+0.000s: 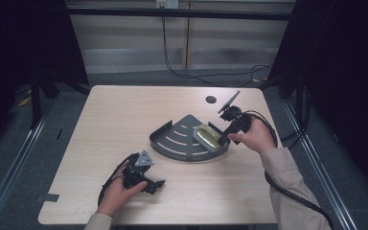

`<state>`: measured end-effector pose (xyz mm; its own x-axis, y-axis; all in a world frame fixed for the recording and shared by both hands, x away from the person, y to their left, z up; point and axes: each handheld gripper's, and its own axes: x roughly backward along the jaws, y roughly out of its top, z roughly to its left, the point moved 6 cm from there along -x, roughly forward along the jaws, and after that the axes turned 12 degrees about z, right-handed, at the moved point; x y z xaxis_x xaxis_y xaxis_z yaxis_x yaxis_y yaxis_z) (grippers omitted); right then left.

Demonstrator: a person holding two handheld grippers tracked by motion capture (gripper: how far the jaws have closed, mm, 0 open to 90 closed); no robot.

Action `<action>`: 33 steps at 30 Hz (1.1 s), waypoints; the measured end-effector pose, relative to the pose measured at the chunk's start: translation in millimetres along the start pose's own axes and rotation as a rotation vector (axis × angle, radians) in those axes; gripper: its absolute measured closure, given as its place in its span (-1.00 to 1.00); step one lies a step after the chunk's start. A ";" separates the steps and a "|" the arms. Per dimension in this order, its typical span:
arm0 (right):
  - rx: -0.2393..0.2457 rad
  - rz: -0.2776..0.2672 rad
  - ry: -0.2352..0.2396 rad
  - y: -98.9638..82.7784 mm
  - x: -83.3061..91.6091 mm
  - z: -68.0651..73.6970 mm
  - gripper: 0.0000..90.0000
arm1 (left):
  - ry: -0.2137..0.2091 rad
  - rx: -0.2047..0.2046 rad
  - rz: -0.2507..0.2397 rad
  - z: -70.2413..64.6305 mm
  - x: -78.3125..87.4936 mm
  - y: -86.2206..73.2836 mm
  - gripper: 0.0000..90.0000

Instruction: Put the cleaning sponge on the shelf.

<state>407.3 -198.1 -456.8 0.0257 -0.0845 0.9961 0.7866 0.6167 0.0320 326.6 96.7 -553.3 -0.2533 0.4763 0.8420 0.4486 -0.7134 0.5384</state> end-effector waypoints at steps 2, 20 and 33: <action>-0.002 0.006 0.000 -2.6 -0.3 0.6 -0.42 | 0.000 0.001 -0.001 -0.1 -0.1 0.1 -1.00; 0.009 0.014 -0.002 -29.5 -8.2 1.3 -0.45 | 0.000 -0.008 0.006 0.5 0.3 -0.3 -1.00; 0.017 -0.013 0.021 -46.3 -21.1 6.4 -0.46 | 0.000 -0.008 0.006 0.5 0.3 -0.3 -1.00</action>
<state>366.4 -219.8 -478.7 0.0291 -0.1089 0.9936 0.7763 0.6287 0.0462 326.8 97.3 -553.2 -0.2510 0.4717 0.8453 0.4429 -0.7205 0.5336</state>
